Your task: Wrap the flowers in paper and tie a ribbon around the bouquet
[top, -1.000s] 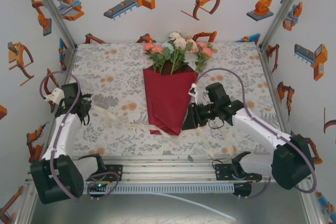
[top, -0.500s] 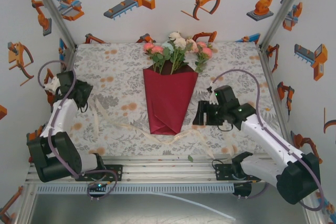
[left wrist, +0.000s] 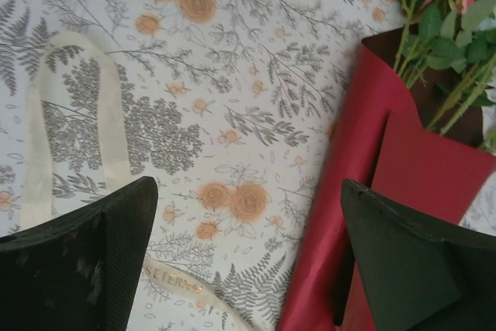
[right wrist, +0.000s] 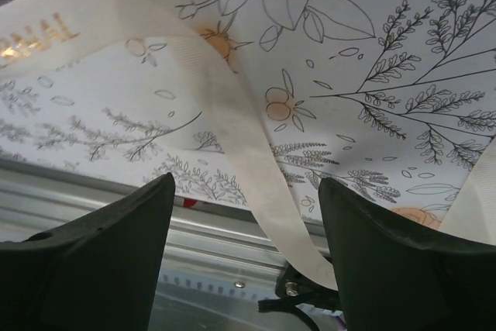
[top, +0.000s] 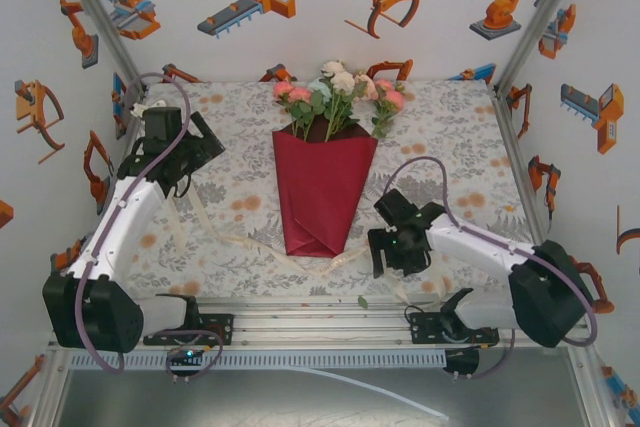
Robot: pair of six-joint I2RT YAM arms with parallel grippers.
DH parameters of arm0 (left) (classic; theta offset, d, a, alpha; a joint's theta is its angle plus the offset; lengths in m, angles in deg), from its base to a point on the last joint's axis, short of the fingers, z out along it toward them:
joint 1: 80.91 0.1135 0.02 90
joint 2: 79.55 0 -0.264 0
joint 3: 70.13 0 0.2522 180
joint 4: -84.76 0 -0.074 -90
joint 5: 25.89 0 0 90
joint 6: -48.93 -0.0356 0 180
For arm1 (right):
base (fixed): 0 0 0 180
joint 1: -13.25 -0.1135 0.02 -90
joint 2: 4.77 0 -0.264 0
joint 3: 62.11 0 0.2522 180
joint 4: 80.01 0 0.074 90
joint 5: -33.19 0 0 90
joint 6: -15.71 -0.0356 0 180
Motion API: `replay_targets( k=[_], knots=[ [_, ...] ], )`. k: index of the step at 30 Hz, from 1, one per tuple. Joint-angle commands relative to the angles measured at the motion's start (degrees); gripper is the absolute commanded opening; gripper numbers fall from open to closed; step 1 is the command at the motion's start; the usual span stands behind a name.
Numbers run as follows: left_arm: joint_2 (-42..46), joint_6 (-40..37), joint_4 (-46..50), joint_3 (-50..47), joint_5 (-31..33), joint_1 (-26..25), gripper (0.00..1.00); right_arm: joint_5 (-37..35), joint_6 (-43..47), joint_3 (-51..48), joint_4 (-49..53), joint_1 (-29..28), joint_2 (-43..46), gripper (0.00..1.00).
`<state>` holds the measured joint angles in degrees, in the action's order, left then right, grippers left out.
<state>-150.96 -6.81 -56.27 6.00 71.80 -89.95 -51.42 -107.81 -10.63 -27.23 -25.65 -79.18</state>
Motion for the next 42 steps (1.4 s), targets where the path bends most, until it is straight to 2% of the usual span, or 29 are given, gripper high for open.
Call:
replay_targets(
  k=[1, 4, 5, 6, 8, 10, 12, 13, 15, 17, 19, 21, 23, 26, 31, 33, 36, 39, 42],
  knots=[
    [2.2, 2.5, -2.0, -2.0, -7.7, -0.1, 0.92, -6.8, -3.6, -0.3, -0.1, -0.5, -2.8, 0.47],
    [3.1, 8.1, -4.3, -4.7, -12.2, -0.5, 0.92, -15.4, -2.9, 1.2, 1.2, -0.2, -2.4, 0.17],
    [3.0, 9.8, -5.4, -5.9, -13.8, -1.0, 0.92, -19.2, -2.3, 2.1, 1.6, 0.2, -1.4, 0.04],
    [2.6, 11.0, -6.4, -6.9, -15.1, -1.8, 0.92, -22.3, -1.4, 2.7, 0.9, 1.3, -0.3, 0.0],
    [0.5, 11.0, -7.7, -7.9, -16.6, -4.2, 0.93, -24.6, 0.7, 3.3, -2.0, 5.8, 0.6, 0.0],
    [-2.7, 9.3, -8.6, -7.8, -17.8, -6.9, 0.96, -21.3, 3.8, 3.8, -6.7, 11.7, 0.5, 0.0],
    [-6.4, 7.1, -10.8, -7.1, -20.4, -9.3, 1.0, -17.5, 7.0, 6.1, -9.5, 15.0, -0.3, 0.07],
    [-7.8, 6.3, -11.6, -6.6, -20.9, -10.4, 0.98, -18.0, 8.4, 7.8, -9.5, 15.7, -0.9, 0.1],
    [-11.8, 2.9, -13.5, -5.1, -21.8, -12.6, 0.97, -17.7, 11.1, 11.9, -8.9, 16.7, -2.1, 0.45],
    [-15.4, -0.9, -13.4, -3.3, -18.8, -14.0, 0.97, -10.4, 12.6, 14.9, -8.3, 17.3, -2.4, 0.61],
    [-18.6, -3.2, -14.6, -2.3, -17.9, -14.0, 0.97, 0.3, 11.7, 16.3, -10.4, 17.6, -2.8, 0.65],
    [-22.1, -5.3, -18.3, -1.6, -21.9, -14.0, 0.97, 11.1, 6.7, 15.6, -16.8, 17.7, -4.6, 0.67],
    [-25.7, -7.3, -20.2, -0.1, -26.8, -14.3, 0.97, 16.6, -0.2, 13.3, -26.1, 17.7, -7.0, 0.68],
    [-30.1, -7.6, -22.2, 0.6, -26.4, -13.9, 0.97, 21.8, -7.8, 10.7, -39.7, 17.7, -13.0, 0.67],
    [-33.5, -6.7, -28.0, -1.7, -28.9, -12.8, 0.99, 24.9, -11.9, 10.2, -46.8, 17.3, -21.5, 0.59],
    [-34.6, -5.5, -31.1, -3.0, -32.4, -12.8, 0.93, 24.7, -11.9, 9.5, -47.8, 17.0, -23.2, 0.57],
    [-35.6, -2.7, -34.5, -4.7, -35.4, -12.8, 0.78, 25.0, -12.1, 9.6, -48.9, 16.8, -25.5, 0.54],
    [-35.6, 0.5, -37.9, -6.3, -37.6, -12.4, 0.63, 25.4, -13.0, 10.0, -49.9, 16.7, -26.5, 0.44],
    [-35.2, 2.5, -38.6, -6.6, -38.5, -11.9, 0.46, 25.0, -13.2, 10.8, -49.3, 16.7, -25.8, 0.31]
  ],
)
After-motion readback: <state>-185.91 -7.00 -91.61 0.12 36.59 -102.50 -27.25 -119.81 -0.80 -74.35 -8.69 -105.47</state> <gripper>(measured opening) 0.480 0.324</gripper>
